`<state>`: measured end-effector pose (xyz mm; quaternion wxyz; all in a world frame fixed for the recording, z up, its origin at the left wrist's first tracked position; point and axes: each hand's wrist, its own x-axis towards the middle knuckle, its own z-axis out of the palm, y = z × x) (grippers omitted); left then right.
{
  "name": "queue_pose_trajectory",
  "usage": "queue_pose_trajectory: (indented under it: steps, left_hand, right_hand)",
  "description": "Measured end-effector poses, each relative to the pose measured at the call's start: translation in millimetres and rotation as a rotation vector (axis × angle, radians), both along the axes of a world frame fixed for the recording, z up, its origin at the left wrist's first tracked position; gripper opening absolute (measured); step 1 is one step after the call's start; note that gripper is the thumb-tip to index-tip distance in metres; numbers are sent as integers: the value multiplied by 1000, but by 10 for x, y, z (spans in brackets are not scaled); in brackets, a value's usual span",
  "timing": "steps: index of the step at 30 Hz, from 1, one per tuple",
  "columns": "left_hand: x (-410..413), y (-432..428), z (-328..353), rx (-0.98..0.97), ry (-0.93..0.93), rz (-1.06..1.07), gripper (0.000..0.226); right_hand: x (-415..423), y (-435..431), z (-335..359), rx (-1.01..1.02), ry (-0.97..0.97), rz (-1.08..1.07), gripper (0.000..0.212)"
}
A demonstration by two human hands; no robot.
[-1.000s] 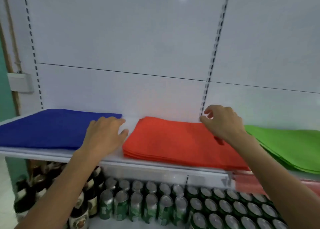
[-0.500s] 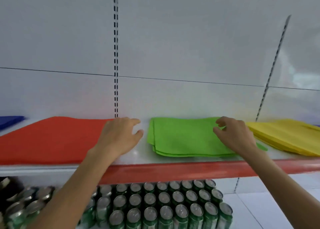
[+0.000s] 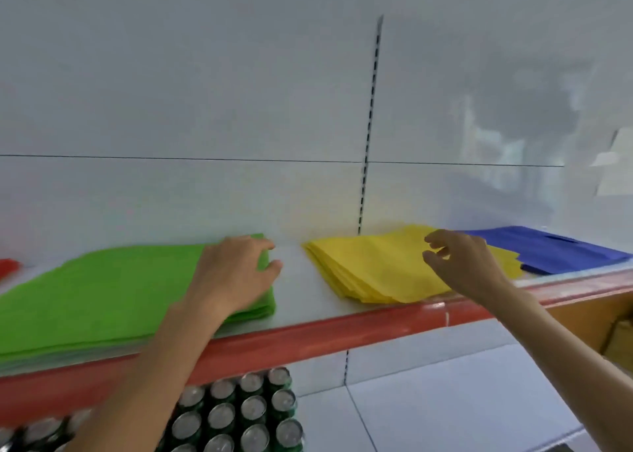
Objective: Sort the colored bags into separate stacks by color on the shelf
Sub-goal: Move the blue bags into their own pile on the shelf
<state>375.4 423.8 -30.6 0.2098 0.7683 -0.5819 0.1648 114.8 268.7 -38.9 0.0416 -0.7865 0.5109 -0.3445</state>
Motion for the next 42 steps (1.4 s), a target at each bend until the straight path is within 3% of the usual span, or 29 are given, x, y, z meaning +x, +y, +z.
queue_pose_trajectory:
  steps: [7,18,25,27,32,37,42]
  left_hand:
    - [-1521,-1084,-50,90,48,-129,44]
    - [-2936,-2599,155,28,-31,-194,42]
    - [-3929,-3520,23,-7,95,-144,39]
    - [-4059,-3762,-86,32,131,-100,41]
    - [-4236,-4055,-437,398,129,207,61]
    - [-4265,-4101,-488,427,200,233,62]
    - [-4357,-4109,-438,395,197,238,60]
  right_hand:
    - [-1587,-859,92,58,67,-167,38]
    - [-2631,-2414,291,29,88,-94,30]
    - [-3639,-3610,70,60,47,-110,30]
    - [-3768,-3883,-27,86,50,-106,33]
    - [-3980,-4292,-352,202,125,-28,40]
    - [-3955,-4587,-363,213,230,13,46]
    - [-3920,-4699,-424,113,265,45,26]
